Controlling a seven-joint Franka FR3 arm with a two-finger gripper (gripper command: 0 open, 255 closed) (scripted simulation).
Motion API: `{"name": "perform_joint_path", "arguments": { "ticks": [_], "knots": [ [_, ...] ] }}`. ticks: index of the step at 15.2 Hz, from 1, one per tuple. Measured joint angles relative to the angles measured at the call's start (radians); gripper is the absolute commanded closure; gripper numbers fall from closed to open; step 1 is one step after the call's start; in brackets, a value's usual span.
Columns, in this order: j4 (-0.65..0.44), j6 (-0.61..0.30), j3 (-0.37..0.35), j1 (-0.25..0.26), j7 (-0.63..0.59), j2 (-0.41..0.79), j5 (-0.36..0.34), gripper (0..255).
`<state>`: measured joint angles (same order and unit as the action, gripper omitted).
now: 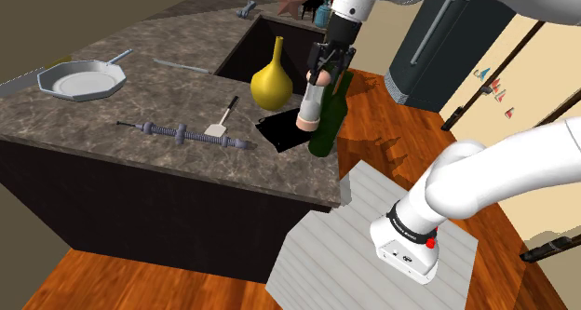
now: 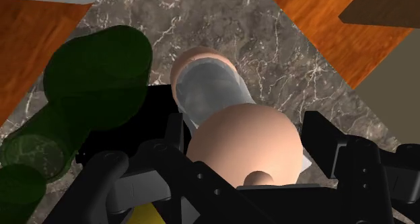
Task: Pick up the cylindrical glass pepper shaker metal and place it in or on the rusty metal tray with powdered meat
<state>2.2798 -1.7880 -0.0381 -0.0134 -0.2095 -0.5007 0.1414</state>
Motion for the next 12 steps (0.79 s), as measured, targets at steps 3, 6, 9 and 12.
{"name": "perform_joint_path", "arguments": {
  "ticks": [3, 6, 9, 12],
  "knots": [
    [-0.095, 0.010, 0.034, -0.018, 0.044, 0.091, -0.017, 255],
    [-0.212, 0.040, 0.070, -0.036, 0.090, 0.183, -0.029, 255],
    [-0.339, 0.073, 0.106, -0.055, 0.140, 0.284, -0.035, 255],
    [-0.412, 0.090, 0.122, -0.064, 0.165, 0.342, -0.035, 255]
  ]
}}
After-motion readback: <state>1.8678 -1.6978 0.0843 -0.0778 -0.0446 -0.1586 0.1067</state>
